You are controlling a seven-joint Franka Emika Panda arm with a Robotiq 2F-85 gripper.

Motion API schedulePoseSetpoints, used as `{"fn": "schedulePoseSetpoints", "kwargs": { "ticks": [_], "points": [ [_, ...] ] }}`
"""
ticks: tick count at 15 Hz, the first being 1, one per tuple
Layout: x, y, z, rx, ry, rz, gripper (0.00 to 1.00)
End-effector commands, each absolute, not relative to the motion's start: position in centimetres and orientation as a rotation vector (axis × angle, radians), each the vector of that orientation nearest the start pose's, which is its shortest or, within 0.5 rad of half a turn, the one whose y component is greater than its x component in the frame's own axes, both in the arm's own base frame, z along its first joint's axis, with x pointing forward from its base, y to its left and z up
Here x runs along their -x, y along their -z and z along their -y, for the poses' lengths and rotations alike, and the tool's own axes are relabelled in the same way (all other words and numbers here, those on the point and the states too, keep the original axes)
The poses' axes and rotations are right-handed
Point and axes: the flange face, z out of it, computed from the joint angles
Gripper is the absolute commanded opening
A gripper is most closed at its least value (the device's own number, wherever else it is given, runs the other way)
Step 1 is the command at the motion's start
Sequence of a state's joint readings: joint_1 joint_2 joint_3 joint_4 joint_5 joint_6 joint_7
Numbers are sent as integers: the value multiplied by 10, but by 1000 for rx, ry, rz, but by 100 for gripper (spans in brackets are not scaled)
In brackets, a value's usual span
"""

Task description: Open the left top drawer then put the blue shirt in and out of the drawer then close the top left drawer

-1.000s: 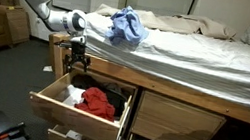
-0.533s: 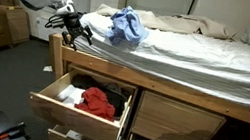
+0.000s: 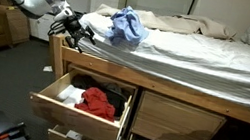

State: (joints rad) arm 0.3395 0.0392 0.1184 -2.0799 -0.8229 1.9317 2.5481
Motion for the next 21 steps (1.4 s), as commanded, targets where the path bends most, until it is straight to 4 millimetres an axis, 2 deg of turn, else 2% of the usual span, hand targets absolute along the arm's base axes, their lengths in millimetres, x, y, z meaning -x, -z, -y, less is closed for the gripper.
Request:
{"fn": "schedulePoseSetpoints", "kwargs": {
  "ticks": [1, 2, 3, 7, 10, 13, 15, 16, 19, 21],
  "points": [
    [-546, -428, -177, 1877, 1352, -2287, 100],
    [-556, -456, -164, 1848, 1370, -2256, 100],
    [-561, -471, -157, 1813, 1381, -2233, 100],
    [-577, -557, -121, 1592, 1350, -2182, 100],
    [-574, -590, -98, 1507, 1275, -2038, 100],
    [-565, -605, -81, 1463, 1190, -1878, 100],
    [-570, -601, -52, 1377, 1078, -1854, 100],
    [-577, -608, -75, 1427, 1158, -1872, 100],
    [-578, -603, -50, 1382, 1108, -1864, 100],
    [-580, -598, -52, 1414, 1012, -1859, 100]
  ]
}}
